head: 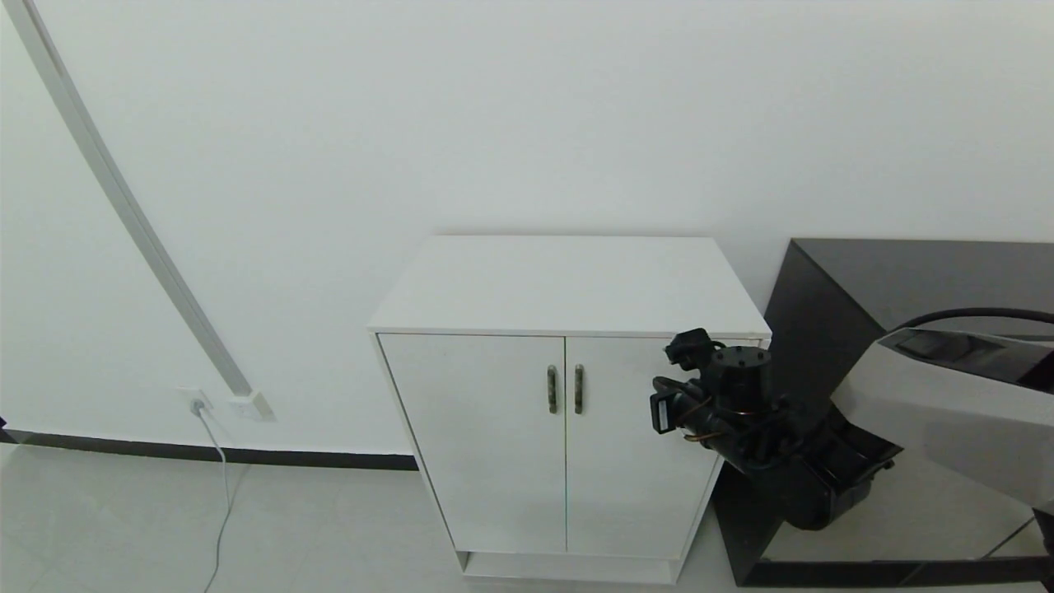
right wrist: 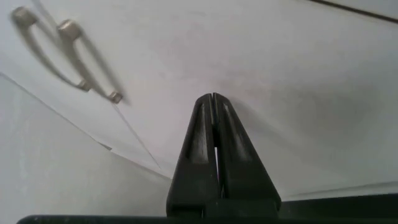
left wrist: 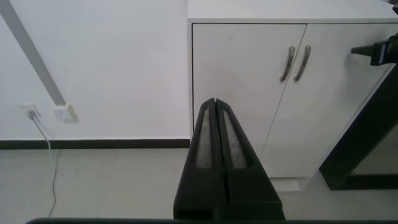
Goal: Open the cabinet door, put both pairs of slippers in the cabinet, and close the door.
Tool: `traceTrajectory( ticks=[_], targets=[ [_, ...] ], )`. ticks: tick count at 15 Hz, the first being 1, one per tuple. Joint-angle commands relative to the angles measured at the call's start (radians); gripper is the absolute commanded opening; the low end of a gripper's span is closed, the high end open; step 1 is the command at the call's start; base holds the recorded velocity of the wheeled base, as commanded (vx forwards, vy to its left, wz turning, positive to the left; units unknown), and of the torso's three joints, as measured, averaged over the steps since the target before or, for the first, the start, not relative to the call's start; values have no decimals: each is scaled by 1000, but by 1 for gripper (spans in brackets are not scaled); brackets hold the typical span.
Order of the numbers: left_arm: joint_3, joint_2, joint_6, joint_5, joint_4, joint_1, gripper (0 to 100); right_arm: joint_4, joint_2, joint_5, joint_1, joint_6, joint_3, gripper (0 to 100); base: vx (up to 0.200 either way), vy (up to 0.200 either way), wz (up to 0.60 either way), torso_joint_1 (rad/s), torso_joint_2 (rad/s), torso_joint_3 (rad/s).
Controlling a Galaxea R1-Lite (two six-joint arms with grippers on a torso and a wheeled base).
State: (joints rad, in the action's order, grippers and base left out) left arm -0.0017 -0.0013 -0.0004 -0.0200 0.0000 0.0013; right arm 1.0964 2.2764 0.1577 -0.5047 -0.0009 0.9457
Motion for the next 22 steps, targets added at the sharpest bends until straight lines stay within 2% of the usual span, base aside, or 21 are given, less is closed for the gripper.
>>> traceTrajectory(
  ticks=[1, 4, 9, 22],
  targets=[
    [0, 1, 0, 0, 0, 0, 0, 26, -81, 0, -9, -1, -93, 0, 0, 0, 0, 0, 0, 0],
    [0, 1, 0, 0, 0, 0, 0, 86, -175, 2, -8, -1, -240, 0, 0, 0, 0, 0, 0, 0],
    [0, 1, -1, 0, 0, 0, 0, 88, -357, 10, 20, -2, -410, 0, 0, 0, 0, 0, 0, 0],
    [0, 1, 0, 0, 0, 0, 0, 85, -765, 13, 279, -4, -834, 0, 0, 0, 0, 0, 0, 0]
  ],
)
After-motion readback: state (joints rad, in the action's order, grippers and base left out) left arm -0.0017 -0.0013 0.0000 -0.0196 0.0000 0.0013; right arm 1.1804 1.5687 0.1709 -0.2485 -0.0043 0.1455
